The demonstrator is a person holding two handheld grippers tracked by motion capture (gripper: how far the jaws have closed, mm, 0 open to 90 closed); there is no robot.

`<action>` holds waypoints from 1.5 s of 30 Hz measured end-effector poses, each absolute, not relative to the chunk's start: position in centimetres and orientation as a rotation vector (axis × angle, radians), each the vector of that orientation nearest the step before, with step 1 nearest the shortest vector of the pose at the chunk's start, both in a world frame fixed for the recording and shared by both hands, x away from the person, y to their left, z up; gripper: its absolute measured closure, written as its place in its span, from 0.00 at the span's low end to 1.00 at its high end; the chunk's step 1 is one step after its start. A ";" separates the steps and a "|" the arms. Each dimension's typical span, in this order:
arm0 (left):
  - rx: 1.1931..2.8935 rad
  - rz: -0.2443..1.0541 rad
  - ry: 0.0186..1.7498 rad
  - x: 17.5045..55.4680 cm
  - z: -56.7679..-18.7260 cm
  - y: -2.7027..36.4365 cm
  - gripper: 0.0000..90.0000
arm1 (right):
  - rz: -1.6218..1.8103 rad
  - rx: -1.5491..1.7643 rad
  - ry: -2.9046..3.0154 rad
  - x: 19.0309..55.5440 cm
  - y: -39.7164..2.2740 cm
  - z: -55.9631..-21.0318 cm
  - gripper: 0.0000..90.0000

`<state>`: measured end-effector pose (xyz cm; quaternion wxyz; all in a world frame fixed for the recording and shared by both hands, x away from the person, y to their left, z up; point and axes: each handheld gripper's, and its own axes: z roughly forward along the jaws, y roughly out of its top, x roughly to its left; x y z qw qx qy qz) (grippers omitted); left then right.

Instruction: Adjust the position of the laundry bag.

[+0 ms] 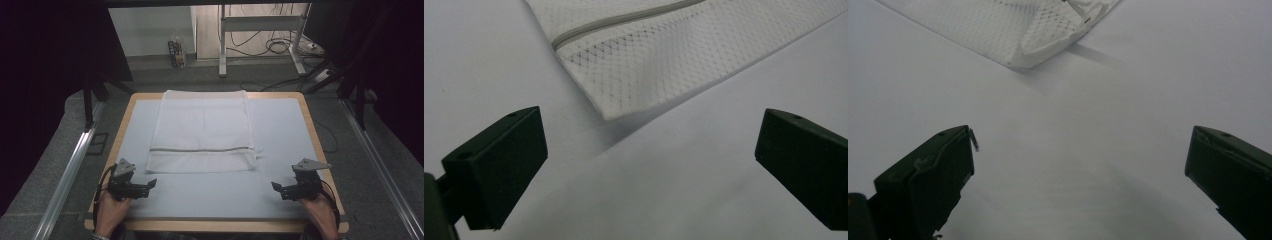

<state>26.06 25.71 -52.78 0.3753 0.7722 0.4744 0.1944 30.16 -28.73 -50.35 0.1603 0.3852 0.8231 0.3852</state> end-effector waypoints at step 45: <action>2.050 0.484 1.250 28.4 -53.0 24.9 0.03 | 1.088 1.068 2.389 31.7 -26.6 -50.2 0.02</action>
